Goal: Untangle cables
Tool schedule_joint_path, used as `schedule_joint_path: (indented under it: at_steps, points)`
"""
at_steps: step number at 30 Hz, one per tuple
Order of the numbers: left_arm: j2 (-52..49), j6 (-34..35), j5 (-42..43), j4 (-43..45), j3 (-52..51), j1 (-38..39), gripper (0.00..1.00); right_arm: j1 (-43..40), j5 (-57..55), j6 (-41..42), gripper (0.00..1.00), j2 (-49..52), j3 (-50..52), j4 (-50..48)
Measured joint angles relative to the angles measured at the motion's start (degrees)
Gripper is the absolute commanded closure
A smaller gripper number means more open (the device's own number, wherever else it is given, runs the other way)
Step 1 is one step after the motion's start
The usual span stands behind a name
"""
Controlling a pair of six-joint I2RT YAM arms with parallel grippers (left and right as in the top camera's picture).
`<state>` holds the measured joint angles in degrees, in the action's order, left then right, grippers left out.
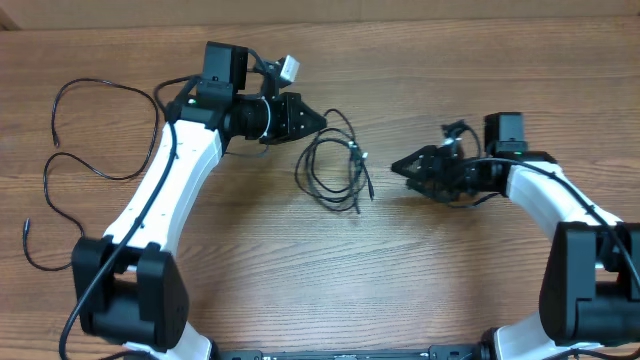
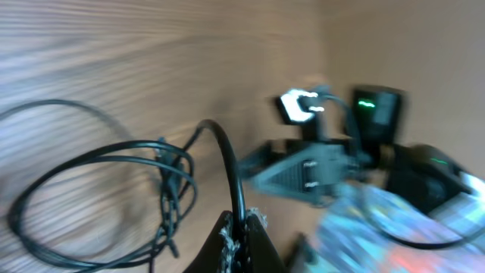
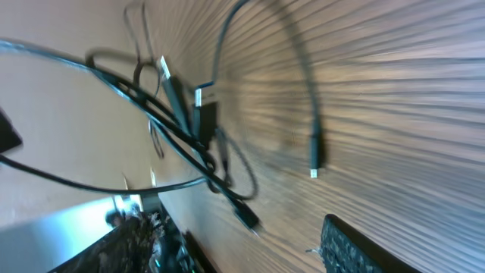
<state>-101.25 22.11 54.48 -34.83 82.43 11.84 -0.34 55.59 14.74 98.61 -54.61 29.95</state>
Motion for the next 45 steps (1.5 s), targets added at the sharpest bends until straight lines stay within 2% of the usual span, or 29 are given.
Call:
schedule_joint_path:
  at_steps: [3,9,13,16,19,22,25,27,30,32,35,39,45]
  points:
    - [-0.9,0.3,7.4,0.8,0.0,0.0,0.92,3.8,-2.3,2.1,0.32,0.0,0.0,-2.4]
    - [-0.9,0.5,20.9,2.6,0.0,0.0,0.91,9.4,-12.5,11.0,0.46,0.0,0.0,-6.8]
    - [-0.9,0.5,26.9,5.2,-0.1,0.0,0.95,12.0,-18.3,16.6,0.43,0.0,0.0,-9.4]
    - [-0.9,0.5,28.3,5.4,-0.1,0.0,0.93,13.3,-20.2,18.9,0.4,0.0,0.0,-10.2]
    - [-0.9,0.1,27.1,5.2,-0.1,0.0,0.77,13.9,-21.2,19.8,0.39,0.0,0.0,-8.8]
    - [-0.9,-0.2,21.2,2.3,0.0,0.0,0.62,13.9,-22.5,20.1,0.38,0.0,0.0,-7.1]
    - [-0.9,-0.4,8.8,-3.1,-0.1,0.0,0.47,13.9,-23.4,20.2,0.38,0.0,0.0,-6.3]
    - [-0.9,-0.2,0.6,-5.9,-0.1,0.1,0.45,13.9,-23.6,20.2,0.38,0.0,0.0,-6.3]
    - [-0.9,-0.2,-13.6,-8.0,-0.2,0.6,0.46,13.9,-24.2,20.2,0.39,0.0,0.0,-6.3]
    - [-1.0,-0.2,-21.6,-8.1,-0.2,1.3,0.5,13.9,-24.5,20.4,0.39,0.0,0.0,-6.4]
    - [-1.7,-0.2,-31.3,-7.9,-0.2,2.6,0.62,13.9,-24.8,20.7,0.39,0.0,0.0,-6.4]
    - [-4.9,-0.4,-39.1,-6.2,-0.2,4.6,0.64,13.9,-25.0,20.8,0.39,0.0,0.0,-6.6]
    - [-12.9,-0.4,-44.7,-2.3,-0.2,5.8,0.7,13.9,-25.4,21.0,0.39,0.0,0.0,-6.8]
